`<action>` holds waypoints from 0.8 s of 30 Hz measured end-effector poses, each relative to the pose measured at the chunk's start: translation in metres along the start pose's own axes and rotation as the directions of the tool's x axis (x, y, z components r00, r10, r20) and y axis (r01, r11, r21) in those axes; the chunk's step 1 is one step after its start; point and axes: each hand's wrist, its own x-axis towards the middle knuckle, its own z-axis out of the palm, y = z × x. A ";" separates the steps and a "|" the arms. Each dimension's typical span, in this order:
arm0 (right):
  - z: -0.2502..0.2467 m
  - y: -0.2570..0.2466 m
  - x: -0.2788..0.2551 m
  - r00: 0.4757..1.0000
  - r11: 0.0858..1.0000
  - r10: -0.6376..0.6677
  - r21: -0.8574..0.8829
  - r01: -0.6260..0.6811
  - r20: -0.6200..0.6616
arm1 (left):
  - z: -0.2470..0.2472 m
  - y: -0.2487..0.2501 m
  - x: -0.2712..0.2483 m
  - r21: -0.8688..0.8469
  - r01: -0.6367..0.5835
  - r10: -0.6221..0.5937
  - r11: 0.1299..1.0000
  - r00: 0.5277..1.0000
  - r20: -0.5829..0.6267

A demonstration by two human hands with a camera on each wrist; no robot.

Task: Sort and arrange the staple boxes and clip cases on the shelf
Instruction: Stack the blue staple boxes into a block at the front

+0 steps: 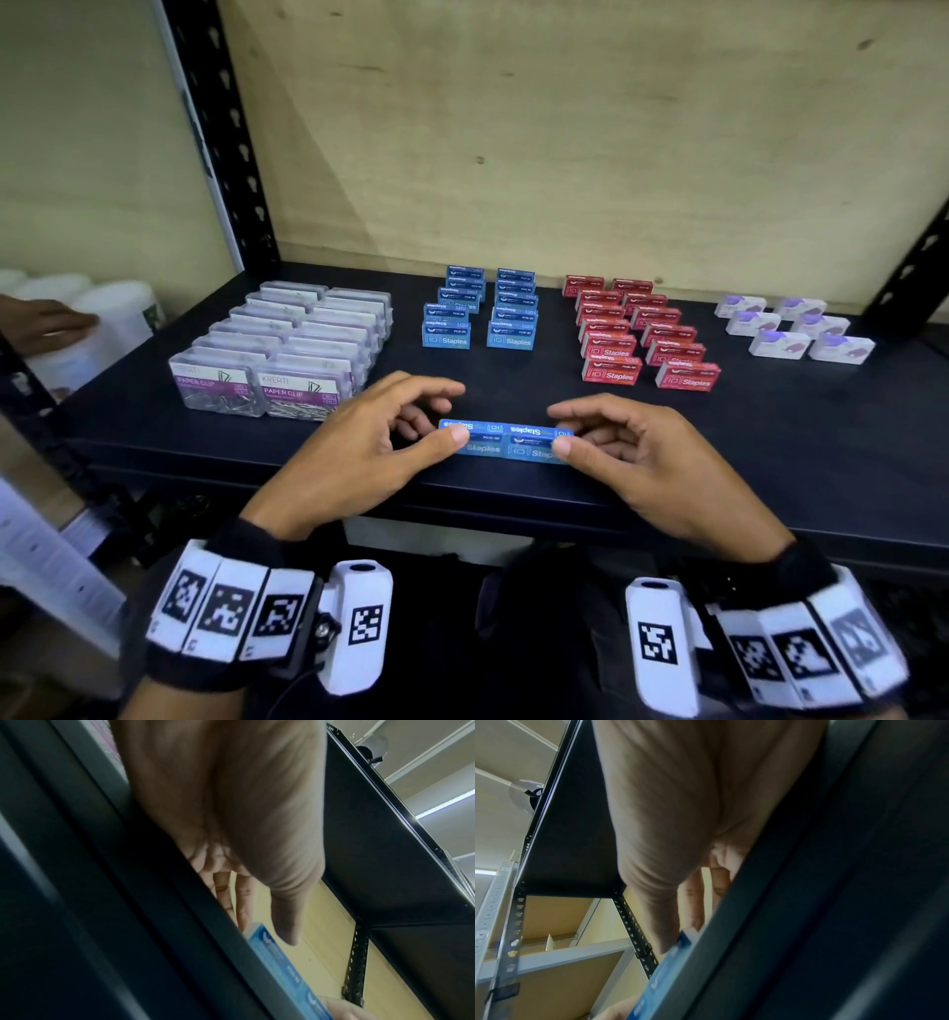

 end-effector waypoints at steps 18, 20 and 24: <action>-0.085 -0.085 0.122 0.954 0.719 0.064 -0.676 0.159 0.292 | -0.098 0.081 0.117 0.725 -0.090 -0.202 0.683 0.931 0.305; -0.082 -0.082 0.143 0.944 0.660 0.096 -0.730 0.177 0.315 | -0.097 0.075 0.137 0.770 -0.096 -0.257 0.630 0.911 0.324; -0.070 -0.070 0.174 0.914 0.554 0.175 -0.804 0.217 0.367 | -0.089 0.059 0.167 0.812 -0.084 -0.363 0.577 0.865 0.347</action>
